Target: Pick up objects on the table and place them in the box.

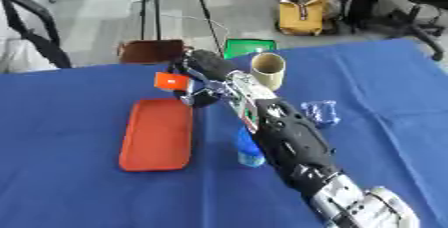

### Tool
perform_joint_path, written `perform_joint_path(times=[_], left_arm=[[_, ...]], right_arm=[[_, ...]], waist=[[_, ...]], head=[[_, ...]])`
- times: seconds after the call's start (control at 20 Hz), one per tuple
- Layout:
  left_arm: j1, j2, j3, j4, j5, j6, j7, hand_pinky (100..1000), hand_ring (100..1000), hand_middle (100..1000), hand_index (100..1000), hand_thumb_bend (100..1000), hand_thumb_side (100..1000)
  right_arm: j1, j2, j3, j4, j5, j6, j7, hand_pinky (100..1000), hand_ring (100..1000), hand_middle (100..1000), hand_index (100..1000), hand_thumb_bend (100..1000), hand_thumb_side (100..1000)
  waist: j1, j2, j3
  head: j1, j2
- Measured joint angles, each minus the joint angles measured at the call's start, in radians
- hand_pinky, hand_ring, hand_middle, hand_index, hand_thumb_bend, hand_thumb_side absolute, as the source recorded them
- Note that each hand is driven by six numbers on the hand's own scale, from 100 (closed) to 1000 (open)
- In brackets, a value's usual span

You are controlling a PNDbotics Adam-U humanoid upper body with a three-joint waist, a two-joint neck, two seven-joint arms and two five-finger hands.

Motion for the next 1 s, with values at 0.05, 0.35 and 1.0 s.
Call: perform_joint_path(times=[0.05,0.35,1.0], left_arm=[[-0.001,0.0,0.0,-0.001,0.001,0.0,0.0,433,641,663,841,480,876],[-0.003,0.0,0.0,-0.004,0.001,0.001,-0.001,433,639,662,840,480,876],[-0.004,0.0,-0.005,-0.004,0.001,0.002,-0.003,433,639,662,841,481,875]], right_arm=[[0.0,0.006,0.0,0.002,0.006,-0.004,0.0,691,644,423,742,180,100],[0.01,0.045,0.019,0.008,0.039,-0.042,0.015,702,663,443,759,221,100],[0.028,0.062,0.015,0.059,0.117,-0.123,0.259,863,872,897,918,595,390]], waist=[[-0.001,0.0,0.0],[-0.003,0.0,0.0],[-0.005,0.0,-0.008]], head=[[0.0,0.0],[0.0,0.0],[0.001,0.0]])
